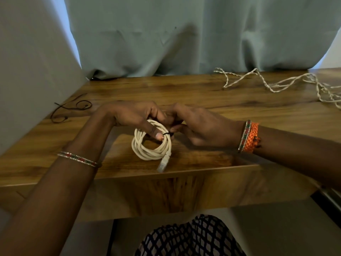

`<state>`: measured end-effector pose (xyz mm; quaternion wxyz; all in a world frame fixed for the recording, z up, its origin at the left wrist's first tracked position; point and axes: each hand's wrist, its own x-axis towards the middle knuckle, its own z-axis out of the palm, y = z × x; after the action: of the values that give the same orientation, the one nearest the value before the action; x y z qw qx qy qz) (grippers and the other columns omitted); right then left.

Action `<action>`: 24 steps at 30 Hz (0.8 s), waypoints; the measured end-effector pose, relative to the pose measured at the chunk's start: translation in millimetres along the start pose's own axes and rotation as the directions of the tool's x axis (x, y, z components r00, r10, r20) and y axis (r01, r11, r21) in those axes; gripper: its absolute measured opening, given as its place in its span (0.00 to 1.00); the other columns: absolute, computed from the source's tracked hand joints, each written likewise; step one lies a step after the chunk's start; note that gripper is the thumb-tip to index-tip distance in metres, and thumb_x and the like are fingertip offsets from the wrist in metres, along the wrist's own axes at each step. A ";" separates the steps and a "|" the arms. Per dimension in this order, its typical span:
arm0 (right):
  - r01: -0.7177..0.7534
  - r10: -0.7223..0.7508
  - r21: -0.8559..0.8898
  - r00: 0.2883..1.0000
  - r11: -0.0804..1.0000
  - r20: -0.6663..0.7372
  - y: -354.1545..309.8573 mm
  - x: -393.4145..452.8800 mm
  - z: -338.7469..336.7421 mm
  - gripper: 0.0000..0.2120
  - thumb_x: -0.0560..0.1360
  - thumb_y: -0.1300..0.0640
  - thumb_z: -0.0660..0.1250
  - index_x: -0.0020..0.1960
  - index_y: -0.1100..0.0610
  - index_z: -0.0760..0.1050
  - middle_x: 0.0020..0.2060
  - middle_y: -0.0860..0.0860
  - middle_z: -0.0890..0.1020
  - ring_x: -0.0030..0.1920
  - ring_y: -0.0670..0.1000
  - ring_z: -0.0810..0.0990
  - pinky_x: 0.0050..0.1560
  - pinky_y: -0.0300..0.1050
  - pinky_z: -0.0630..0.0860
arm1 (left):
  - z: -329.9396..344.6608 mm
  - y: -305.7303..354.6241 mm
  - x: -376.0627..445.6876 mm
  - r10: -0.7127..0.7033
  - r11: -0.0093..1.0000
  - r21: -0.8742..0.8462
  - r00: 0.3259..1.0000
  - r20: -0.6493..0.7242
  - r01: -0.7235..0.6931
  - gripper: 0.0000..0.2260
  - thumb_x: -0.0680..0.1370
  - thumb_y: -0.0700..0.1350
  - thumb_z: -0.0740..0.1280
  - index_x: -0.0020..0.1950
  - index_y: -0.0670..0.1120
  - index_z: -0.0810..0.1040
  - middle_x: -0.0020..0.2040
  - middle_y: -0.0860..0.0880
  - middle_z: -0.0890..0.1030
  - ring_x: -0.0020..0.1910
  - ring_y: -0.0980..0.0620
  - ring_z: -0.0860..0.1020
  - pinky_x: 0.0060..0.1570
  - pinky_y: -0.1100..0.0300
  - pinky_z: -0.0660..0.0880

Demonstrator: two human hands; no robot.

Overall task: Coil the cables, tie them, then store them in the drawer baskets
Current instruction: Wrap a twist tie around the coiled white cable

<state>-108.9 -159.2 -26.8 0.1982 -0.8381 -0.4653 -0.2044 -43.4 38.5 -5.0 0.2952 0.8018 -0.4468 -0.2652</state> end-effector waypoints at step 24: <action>-0.379 0.612 0.581 0.742 0.720 -0.274 -22.6 4.8 10.8 0.31 0.68 0.62 0.75 0.62 0.53 0.61 0.45 0.50 0.83 0.47 0.44 0.83 0.52 0.43 0.80 | 1.2 4.0 3.0 0.030 0.994 -0.087 0.912 -0.408 -0.071 0.08 0.70 0.38 0.70 0.47 0.45 0.81 0.36 0.54 0.84 0.32 0.61 0.78 0.31 0.69 0.73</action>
<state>-124.3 -139.2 -30.1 0.5533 -0.7841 -0.1930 -0.2043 -45.1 33.8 -3.4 0.4280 0.8118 -0.3825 -0.1071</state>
